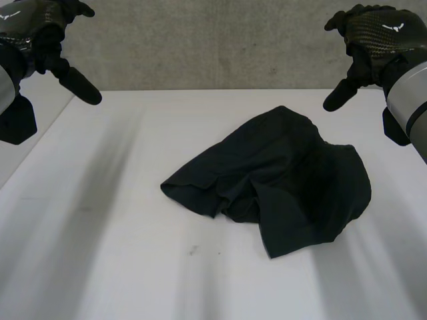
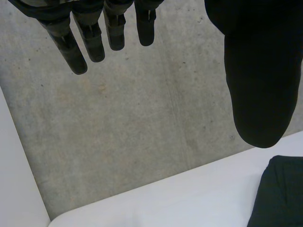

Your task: Fold the shorts.

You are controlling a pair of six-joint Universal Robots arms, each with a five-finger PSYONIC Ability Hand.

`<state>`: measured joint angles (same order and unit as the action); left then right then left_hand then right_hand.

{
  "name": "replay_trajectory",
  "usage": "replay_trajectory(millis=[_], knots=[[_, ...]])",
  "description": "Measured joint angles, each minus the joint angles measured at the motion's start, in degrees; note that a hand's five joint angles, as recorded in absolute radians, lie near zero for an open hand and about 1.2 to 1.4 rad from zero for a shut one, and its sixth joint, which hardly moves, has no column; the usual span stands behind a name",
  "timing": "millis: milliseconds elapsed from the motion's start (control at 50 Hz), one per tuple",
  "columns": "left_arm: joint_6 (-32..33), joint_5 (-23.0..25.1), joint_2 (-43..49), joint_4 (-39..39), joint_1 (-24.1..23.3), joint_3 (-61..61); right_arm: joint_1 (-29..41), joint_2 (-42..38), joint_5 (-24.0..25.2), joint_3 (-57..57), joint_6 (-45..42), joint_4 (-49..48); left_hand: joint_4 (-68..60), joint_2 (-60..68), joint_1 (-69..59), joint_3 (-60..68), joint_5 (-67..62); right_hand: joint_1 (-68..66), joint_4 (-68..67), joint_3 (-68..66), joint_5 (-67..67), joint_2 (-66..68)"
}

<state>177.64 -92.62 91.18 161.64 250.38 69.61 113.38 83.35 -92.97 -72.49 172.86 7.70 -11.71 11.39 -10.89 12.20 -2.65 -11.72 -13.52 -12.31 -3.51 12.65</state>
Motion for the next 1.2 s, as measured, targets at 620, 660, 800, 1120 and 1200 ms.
replay_trajectory(millis=[620,660,800,1120,1200], knots=[[1.7,2.45,3.2,5.61,-6.48,6.76,-6.27,-1.91,15.28,-2.48,-24.37,7.8,0.0,0.0,0.0,0.0,0.03,0.0,0.0,0.0,0.0,0.0],[2.68,2.78,5.86,7.8,-9.5,8.04,-8.45,-2.68,17.34,-3.49,-29.52,9.39,0.0,0.0,0.0,0.0,0.0,0.0,0.0,0.0,0.0,0.0],[6.48,2.77,15.44,15.64,-19.96,9.55,-15.57,-8.05,20.37,-8.34,-42.99,10.02,0.0,0.0,-0.04,0.0,0.0,0.0,0.0,0.0,0.0,0.0],[13.34,2.12,40.59,24.15,-26.89,-3.46,-23.71,-18.95,26.2,-19.62,-48.53,-10.67,-6.07,6.2,-7.23,5.28,-5.14,-14.72,-16.32,-17.55,-15.72,17.39],[14.39,2.13,45.43,23.84,-26.89,-6.65,-23.53,-20.09,26.57,-21.03,-48.09,-12.98,-9.88,10.26,-11.07,9.18,-9.0,-25.99,-29.35,-30.66,-28.29,31.64]])
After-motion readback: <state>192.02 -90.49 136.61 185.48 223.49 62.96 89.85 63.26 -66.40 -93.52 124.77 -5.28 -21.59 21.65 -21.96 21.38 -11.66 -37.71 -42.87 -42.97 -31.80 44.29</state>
